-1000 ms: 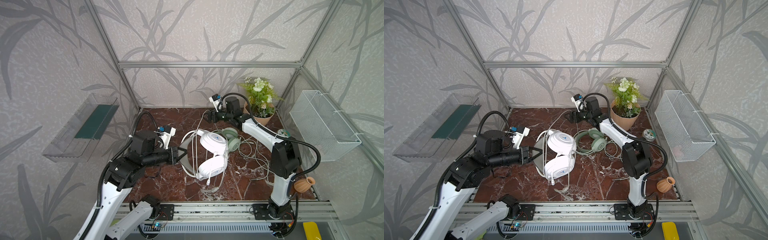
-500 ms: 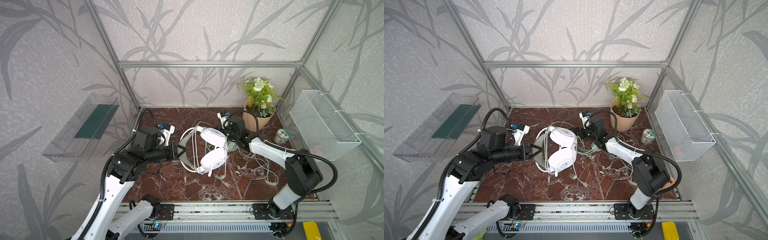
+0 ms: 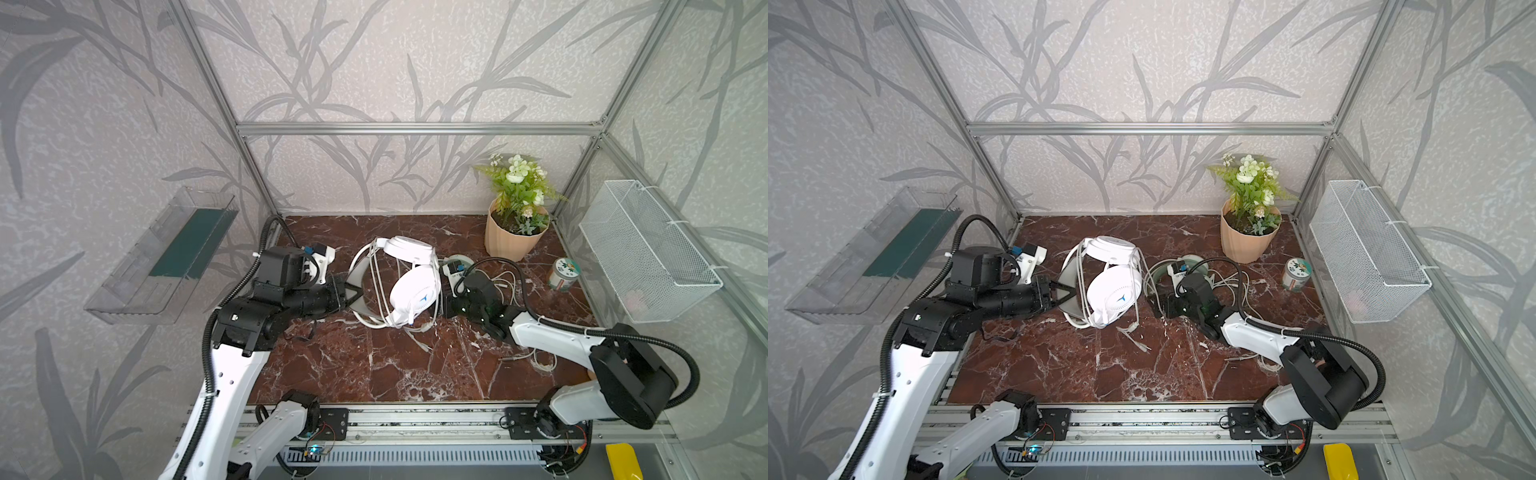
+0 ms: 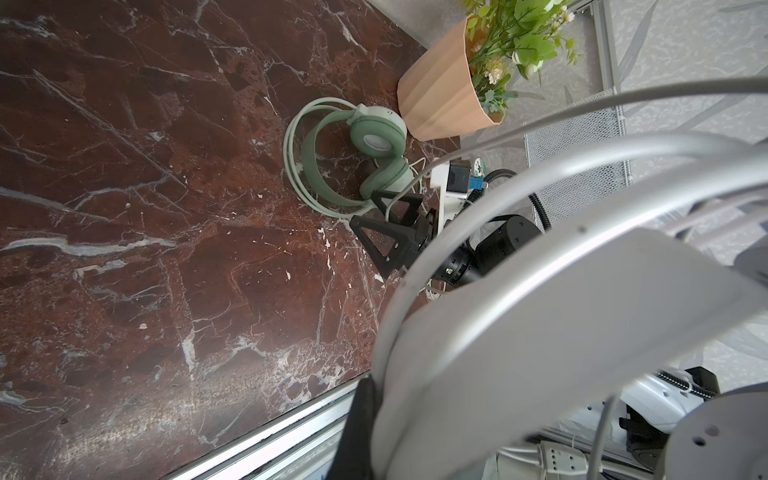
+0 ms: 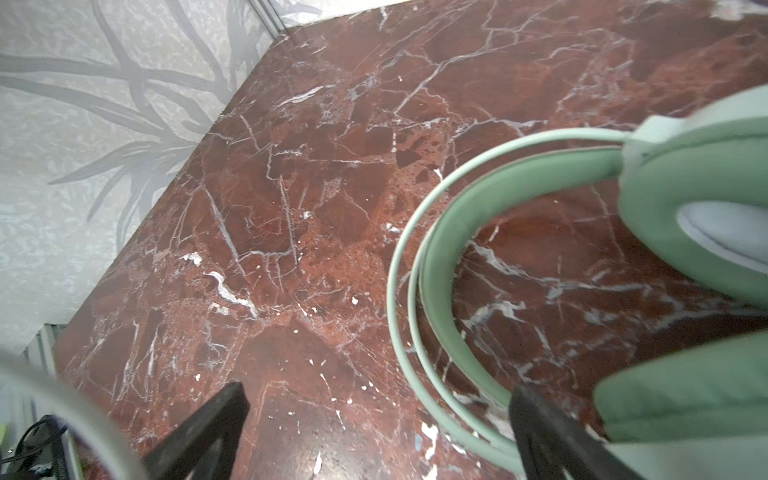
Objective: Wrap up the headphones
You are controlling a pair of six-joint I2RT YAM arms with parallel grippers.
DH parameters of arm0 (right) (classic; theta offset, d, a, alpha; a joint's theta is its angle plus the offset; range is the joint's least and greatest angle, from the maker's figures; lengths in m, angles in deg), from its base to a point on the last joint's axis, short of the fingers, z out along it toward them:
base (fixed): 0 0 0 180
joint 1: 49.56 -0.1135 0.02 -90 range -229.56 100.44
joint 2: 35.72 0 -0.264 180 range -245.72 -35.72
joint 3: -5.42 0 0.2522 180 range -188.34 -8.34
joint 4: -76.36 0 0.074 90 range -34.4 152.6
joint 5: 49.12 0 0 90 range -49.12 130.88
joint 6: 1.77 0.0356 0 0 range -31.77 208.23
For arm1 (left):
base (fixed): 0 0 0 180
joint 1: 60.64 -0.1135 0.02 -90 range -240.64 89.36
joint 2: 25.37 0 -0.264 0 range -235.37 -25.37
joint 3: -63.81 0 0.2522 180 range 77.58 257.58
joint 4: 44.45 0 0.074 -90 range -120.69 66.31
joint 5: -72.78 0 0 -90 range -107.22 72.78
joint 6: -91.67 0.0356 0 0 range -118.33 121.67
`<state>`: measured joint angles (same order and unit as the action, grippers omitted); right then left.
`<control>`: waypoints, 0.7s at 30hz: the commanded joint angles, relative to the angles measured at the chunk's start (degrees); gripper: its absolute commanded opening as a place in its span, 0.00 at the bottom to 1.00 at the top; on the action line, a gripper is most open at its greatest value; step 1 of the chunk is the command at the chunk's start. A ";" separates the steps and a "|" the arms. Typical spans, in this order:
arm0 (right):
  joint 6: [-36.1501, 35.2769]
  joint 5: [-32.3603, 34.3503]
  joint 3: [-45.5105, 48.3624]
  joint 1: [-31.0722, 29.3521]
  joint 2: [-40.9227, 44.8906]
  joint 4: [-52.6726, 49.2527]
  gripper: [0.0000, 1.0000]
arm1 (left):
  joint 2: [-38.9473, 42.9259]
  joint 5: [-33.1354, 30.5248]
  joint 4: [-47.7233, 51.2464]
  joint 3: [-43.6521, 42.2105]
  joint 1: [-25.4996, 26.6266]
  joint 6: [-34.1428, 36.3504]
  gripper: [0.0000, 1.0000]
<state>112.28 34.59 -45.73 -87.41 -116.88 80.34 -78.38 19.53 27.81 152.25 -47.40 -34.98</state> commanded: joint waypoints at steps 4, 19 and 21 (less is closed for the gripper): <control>1.63 16.57 4.25 -0.30 10.45 -5.54 0.99 | -0.48 1.52 1.72 3.89 -0.71 1.02 0.00; 7.76 12.71 -5.16 4.85 13.55 -25.33 0.99 | -1.43 0.11 5.29 3.89 -0.93 6.16 0.00; 9.09 9.76 -9.66 5.13 12.96 -29.94 0.99 | -1.09 -0.53 5.30 3.20 -0.90 6.91 0.00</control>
<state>118.71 49.72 -50.75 -82.32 -104.97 54.11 -80.39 17.54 34.35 155.83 -48.02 -29.90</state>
